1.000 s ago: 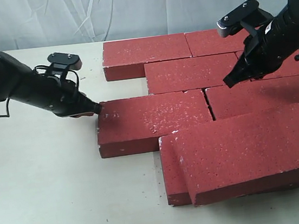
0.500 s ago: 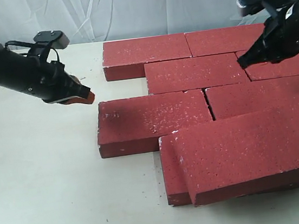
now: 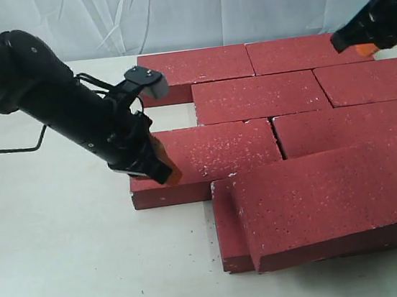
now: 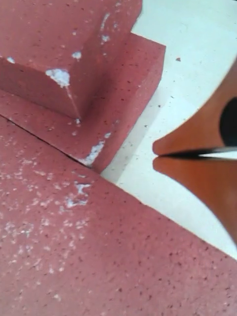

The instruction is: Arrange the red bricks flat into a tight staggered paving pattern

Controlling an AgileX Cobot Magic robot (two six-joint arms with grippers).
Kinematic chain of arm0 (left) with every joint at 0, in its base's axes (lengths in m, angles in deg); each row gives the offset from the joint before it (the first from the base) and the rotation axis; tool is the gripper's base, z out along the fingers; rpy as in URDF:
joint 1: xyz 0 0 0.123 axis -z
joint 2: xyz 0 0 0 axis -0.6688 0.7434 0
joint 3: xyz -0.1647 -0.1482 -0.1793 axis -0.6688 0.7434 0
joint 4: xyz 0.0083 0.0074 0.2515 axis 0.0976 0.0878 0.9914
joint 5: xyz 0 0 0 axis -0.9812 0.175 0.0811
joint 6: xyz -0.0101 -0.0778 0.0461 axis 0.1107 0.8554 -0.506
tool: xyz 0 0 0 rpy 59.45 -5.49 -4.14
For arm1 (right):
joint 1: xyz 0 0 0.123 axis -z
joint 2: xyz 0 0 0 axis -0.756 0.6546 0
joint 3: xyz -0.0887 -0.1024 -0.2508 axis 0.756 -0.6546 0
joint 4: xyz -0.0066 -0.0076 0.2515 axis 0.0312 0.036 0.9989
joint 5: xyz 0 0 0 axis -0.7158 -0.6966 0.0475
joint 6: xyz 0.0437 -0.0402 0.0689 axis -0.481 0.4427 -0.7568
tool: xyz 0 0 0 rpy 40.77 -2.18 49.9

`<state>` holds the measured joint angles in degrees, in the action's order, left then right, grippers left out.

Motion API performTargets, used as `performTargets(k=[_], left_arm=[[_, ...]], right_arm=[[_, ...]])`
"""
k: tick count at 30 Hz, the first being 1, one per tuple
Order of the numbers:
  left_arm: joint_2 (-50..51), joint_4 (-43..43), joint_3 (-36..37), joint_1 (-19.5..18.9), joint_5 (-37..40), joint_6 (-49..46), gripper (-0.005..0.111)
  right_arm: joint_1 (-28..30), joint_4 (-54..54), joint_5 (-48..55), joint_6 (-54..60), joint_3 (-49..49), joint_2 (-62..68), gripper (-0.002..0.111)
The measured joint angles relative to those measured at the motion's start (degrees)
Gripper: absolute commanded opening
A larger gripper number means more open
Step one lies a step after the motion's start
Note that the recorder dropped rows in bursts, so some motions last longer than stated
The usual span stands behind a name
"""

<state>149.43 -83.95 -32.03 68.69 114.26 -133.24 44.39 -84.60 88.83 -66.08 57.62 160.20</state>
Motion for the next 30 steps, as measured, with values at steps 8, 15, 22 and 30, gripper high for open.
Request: performTargets(k=[8,15,22,30], left_arm=[[-0.1,9.83,0.0,7.79,-0.59,8.77,0.0],[0.78,10.5,0.0,11.31,-2.39,8.89,0.0],[1.29,10.9,0.0,14.88,-5.22,8.89,0.0],[1.43,10.7,0.0,16.02,-7.73,8.89,0.0]], right_arm=[[12.0,-1.93,15.13,-0.72,-6.04,-5.49,-0.001],[12.53,-2.78,16.79,-0.34,-12.13,-5.62,-0.001],[12.53,-1.66,10.15,0.71,-20.47,-5.62,-0.001],[12.53,0.92,7.97,1.69,-21.98,-5.62,-0.001]])
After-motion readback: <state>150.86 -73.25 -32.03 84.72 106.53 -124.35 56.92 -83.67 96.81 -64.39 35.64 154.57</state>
